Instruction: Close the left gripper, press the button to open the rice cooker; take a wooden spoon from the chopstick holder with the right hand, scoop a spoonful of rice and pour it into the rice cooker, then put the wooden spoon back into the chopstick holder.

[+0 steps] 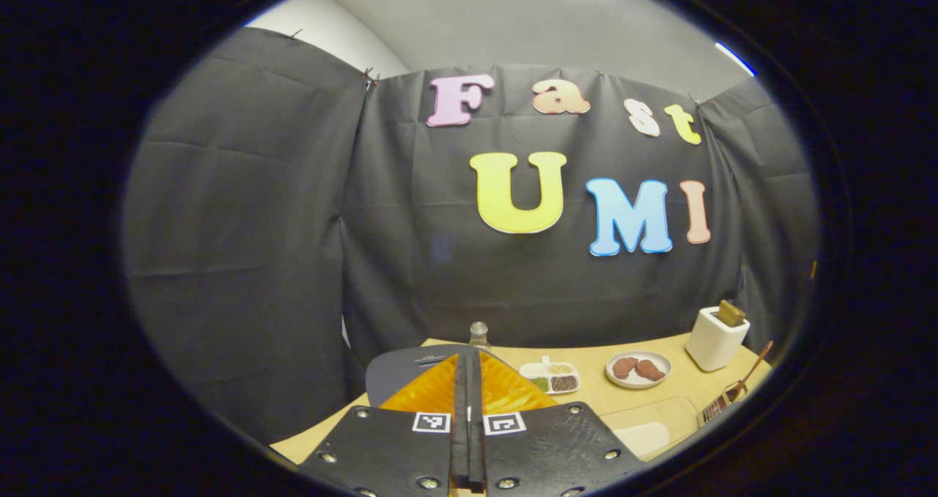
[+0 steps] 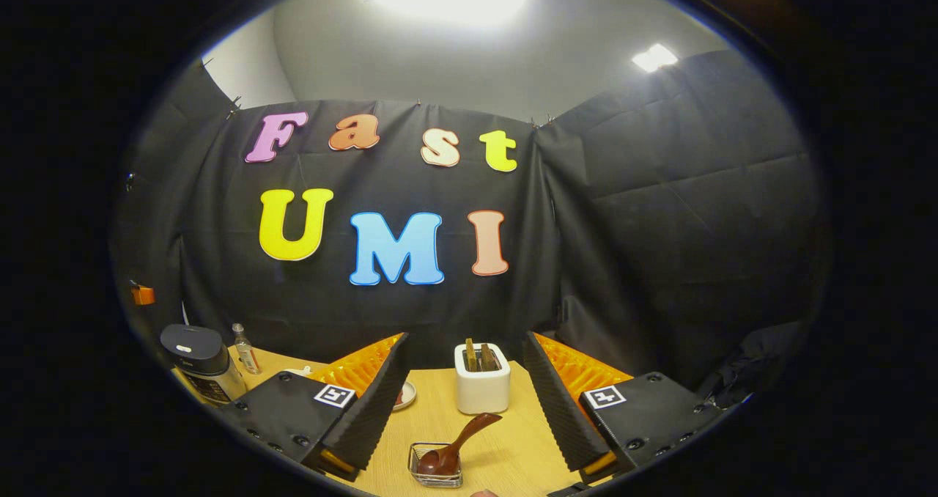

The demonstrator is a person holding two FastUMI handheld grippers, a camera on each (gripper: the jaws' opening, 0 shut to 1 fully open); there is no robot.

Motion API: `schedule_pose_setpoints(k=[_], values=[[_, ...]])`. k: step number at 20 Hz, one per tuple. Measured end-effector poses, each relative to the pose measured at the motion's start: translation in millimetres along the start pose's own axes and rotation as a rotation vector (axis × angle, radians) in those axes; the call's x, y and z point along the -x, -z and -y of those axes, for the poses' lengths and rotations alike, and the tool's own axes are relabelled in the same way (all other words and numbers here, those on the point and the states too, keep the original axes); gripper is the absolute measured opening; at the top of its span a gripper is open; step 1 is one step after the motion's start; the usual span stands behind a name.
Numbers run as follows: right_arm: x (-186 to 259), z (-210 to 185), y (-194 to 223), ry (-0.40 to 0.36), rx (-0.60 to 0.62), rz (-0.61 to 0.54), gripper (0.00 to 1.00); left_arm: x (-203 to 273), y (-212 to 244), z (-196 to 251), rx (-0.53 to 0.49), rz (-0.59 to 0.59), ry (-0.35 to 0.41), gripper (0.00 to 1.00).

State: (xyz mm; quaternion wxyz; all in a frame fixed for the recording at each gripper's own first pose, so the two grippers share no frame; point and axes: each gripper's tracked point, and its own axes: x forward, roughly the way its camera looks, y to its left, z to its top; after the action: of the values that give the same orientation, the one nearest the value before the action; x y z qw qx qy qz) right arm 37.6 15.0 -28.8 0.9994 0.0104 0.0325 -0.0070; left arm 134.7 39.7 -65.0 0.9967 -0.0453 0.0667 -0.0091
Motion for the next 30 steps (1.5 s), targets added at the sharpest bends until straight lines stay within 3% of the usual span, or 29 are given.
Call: schedule_pose_setpoints(k=[8, 14, 20, 24, 30], values=[[0, -2, -4, 0.063, 0.047, -0.003, 0.97, -54, 81, 3, 0.017, -0.138, 0.06, 0.01], [-1, -8, -5, 0.076, 0.055, -0.013, 0.98, -78, 126, 2, 0.024, -0.21, 0.058, 0.02], [1, -10, -12, 0.072, 0.07, 0.005, 0.98, -78, 142, 2, 0.018, -0.192, 0.04, 0.03], [3, -11, -11, 0.067, 0.05, 0.001, 0.98, -76, 151, 2, 0.094, -0.204, 0.042, 0.03], [4, -7, -16, 0.052, 0.044, 0.027, 0.98, -74, 141, 2, 0.012, -0.167, 0.019, 0.0]])
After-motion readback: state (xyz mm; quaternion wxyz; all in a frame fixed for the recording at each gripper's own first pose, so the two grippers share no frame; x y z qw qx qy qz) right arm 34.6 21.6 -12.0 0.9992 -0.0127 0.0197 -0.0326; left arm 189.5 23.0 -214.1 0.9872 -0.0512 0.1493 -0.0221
